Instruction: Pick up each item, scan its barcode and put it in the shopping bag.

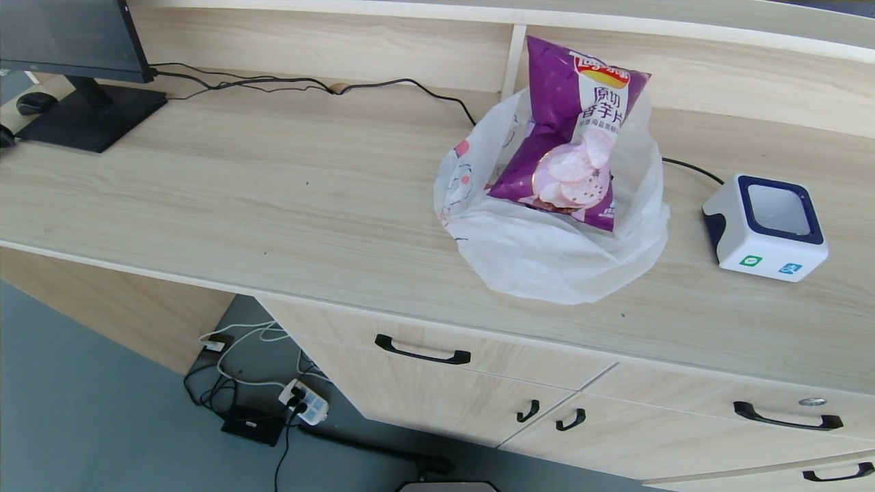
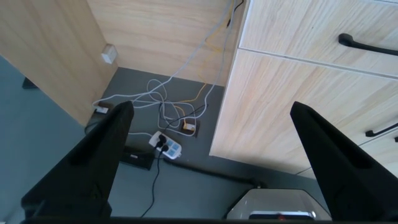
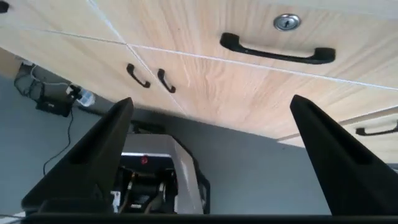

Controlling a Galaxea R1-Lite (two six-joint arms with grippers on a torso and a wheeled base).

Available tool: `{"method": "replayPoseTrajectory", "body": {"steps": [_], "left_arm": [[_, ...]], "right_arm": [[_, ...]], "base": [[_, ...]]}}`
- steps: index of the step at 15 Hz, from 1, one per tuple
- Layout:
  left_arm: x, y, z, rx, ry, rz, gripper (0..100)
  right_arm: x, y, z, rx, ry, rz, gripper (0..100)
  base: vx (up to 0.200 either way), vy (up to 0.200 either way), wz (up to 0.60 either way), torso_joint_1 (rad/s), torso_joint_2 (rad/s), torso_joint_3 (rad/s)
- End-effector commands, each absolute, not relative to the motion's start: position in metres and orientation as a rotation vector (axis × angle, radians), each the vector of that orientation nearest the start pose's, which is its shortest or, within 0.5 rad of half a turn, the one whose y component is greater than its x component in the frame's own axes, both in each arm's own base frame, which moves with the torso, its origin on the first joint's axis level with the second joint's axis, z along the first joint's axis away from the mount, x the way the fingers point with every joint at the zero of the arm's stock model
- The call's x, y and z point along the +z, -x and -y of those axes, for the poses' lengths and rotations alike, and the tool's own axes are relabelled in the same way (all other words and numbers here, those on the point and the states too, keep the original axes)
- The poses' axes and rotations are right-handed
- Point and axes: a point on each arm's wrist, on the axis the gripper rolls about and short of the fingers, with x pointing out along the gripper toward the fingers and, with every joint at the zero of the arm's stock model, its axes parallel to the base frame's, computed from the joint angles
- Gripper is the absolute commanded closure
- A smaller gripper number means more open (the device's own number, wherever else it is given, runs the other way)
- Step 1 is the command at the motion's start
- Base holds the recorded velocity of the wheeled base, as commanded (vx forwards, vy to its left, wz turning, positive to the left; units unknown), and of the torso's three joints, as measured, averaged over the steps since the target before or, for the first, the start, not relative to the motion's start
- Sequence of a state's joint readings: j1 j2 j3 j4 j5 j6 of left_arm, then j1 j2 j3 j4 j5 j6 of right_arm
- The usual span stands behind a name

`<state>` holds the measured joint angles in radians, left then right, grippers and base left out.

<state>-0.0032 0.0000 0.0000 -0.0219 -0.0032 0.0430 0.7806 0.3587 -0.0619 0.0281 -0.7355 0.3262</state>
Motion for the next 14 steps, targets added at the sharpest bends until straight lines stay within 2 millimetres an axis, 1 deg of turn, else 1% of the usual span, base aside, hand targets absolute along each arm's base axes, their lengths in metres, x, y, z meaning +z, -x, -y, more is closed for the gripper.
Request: {"method": "replayPoseTrajectory", "body": {"steps": [1, 2, 3, 4, 5, 7, 8, 10, 12, 13, 14], "left_arm": [[0.078, 0.023, 0.0, -0.006, -0.041, 0.022, 0], [0.078, 0.023, 0.0, -0.006, -0.032, 0.023, 0], [0.078, 0.023, 0.0, -0.006, -0.032, 0.022, 0], [0.078, 0.023, 0.0, -0.006, -0.032, 0.022, 0], [0.078, 0.023, 0.0, -0.006, -0.035, 0.022, 0], [0.078, 0.023, 0.0, -0.006, -0.034, 0.022, 0], [0.078, 0.023, 0.0, -0.006, -0.034, 0.02, 0], [0.078, 0.023, 0.0, -0.006, -0.034, 0.022, 0], [0.078, 0.023, 0.0, -0.006, -0.032, 0.022, 0], [0.078, 0.023, 0.0, -0.006, -0.034, 0.02, 0], [0.078, 0.023, 0.0, -0.006, -0.035, 0.022, 0]], "right_arm": [[0.119, -0.022, 0.006, -0.315, -0.266, -0.224, 0], [0.126, -0.029, 0.004, -0.393, -0.335, -0.187, 0], [0.127, -0.029, 0.006, -0.454, -0.347, -0.161, 0], [0.127, -0.027, 0.007, -0.477, -0.358, -0.144, 0], [0.125, -0.019, 0.011, -0.54, -0.376, -0.106, 0], [0.114, -0.004, 0.015, -0.592, -0.35, -0.067, 0], [0.103, 0.006, 0.016, -0.613, -0.314, -0.05, 0], [0.086, 0.022, 0.018, -0.598, -0.223, -0.005, 0], [0.088, 0.021, 0.017, -0.537, -0.208, -0.01, 0], [0.087, 0.02, 0.016, -0.478, -0.174, -0.028, 0], [0.084, 0.018, 0.014, -0.376, -0.135, -0.037, 0]], "base": [[0.0, 0.0, 0.0, 0.0, 0.0, 0.0], [0.0, 0.0, 0.0, 0.0, 0.0, 0.0], [0.0, 0.0, 0.0, 0.0, 0.0, 0.0], [0.0, 0.0, 0.0, 0.0, 0.0, 0.0], [0.0, 0.0, 0.0, 0.0, 0.0, 0.0], [0.0, 0.0, 0.0, 0.0, 0.0, 0.0], [0.0, 0.0, 0.0, 0.0, 0.0, 0.0], [0.0, 0.0, 0.0, 0.0, 0.0, 0.0], [0.0, 0.0, 0.0, 0.0, 0.0, 0.0], [0.0, 0.0, 0.0, 0.0, 0.0, 0.0], [0.0, 0.0, 0.0, 0.0, 0.0, 0.0]]}}
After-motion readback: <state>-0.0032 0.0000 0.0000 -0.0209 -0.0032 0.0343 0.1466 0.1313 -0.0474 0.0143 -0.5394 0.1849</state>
